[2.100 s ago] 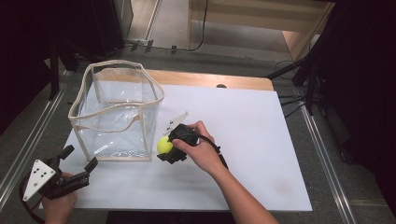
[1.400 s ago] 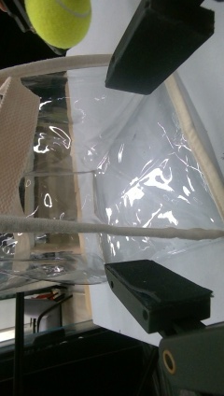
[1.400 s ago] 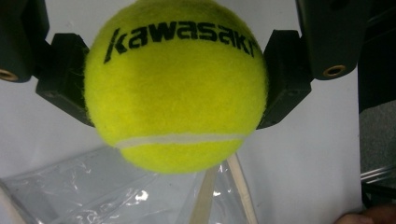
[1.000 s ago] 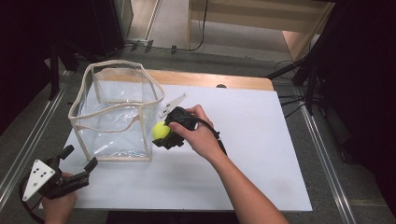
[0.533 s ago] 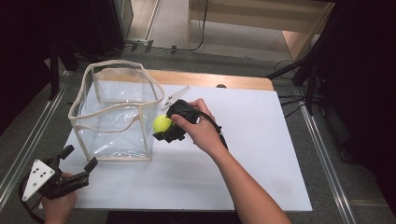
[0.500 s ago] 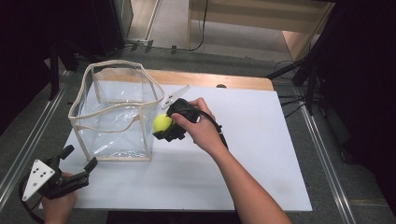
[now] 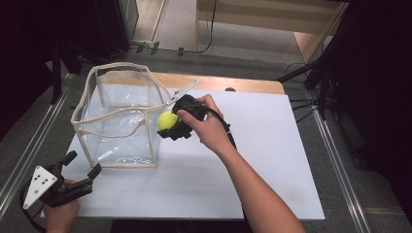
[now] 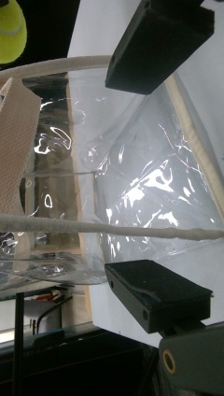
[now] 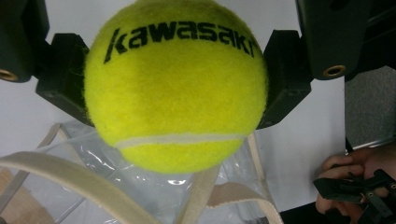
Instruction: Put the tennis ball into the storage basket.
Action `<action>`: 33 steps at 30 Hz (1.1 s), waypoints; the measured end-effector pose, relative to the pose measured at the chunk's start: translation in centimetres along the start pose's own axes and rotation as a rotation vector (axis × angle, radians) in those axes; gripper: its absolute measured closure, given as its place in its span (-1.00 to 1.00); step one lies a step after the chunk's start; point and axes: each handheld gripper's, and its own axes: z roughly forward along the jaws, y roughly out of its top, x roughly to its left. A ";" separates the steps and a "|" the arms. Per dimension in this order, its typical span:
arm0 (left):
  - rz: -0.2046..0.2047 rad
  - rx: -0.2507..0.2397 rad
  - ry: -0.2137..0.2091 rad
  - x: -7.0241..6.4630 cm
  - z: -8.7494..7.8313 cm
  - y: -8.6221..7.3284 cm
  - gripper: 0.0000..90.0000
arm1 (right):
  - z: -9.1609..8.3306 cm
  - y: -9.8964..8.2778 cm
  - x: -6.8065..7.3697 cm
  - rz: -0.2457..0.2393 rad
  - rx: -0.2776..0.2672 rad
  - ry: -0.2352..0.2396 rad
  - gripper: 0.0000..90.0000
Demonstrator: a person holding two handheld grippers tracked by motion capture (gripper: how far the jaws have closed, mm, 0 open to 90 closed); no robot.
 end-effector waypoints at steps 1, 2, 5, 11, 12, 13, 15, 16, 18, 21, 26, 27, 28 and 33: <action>0.000 0.000 0.000 0.0 0.0 0.0 -0.77 | -0.1 0.1 -0.1 -0.004 0.006 0.000 -0.49; -0.003 0.000 0.001 0.0 0.0 0.0 -0.77 | -0.1 0.2 -0.1 -0.006 0.003 -0.003 -0.49; 0.000 0.000 0.000 0.0 0.0 0.0 -0.77 | -0.2 0.5 -0.2 -0.011 0.002 -0.004 -0.49; -0.001 0.000 -0.001 0.0 0.0 0.0 -0.77 | -0.5 0.9 -0.3 -0.009 -0.004 -0.005 -0.49; 0.000 0.000 -0.002 0.0 0.0 0.0 -0.77 | -0.5 1.0 -0.3 -0.004 -0.005 -0.001 -0.49; 0.000 0.000 -0.001 0.0 0.0 0.0 -0.77 | -0.6 1.2 -0.4 -0.010 -0.008 -0.004 -0.49; 0.000 0.000 -0.001 0.0 0.0 0.0 -0.77 | -0.6 1.3 -0.4 -0.014 -0.013 -0.003 -0.49; 0.000 0.000 -0.001 0.0 0.0 0.0 -0.77 | -0.7 1.4 -0.4 -0.008 -0.012 -0.002 -0.49; 0.000 0.000 -0.001 0.0 0.0 0.0 -0.77 | -0.8 1.6 -0.5 -0.012 -0.012 -0.006 -0.49; 0.000 0.000 -0.001 0.0 0.0 0.0 -0.77 | -0.8 1.8 -0.5 -0.014 -0.014 -0.007 -0.49; -0.002 -0.002 -0.001 -0.1 0.0 0.0 -0.77 | -0.9 2.2 -0.6 -0.017 -0.015 -0.006 -0.49; 0.000 0.000 -0.001 -0.1 0.0 0.0 -0.77 | -0.9 2.2 -0.6 -0.017 -0.015 -0.006 -0.49; 0.001 0.000 0.000 -0.1 0.0 0.0 -0.77 | -1.0 2.4 -0.6 -0.019 -0.015 -0.005 -0.49; -0.003 -0.003 -0.002 0.0 0.0 0.0 -0.77 | -1.2 2.9 -0.7 -0.024 -0.016 -0.014 -0.49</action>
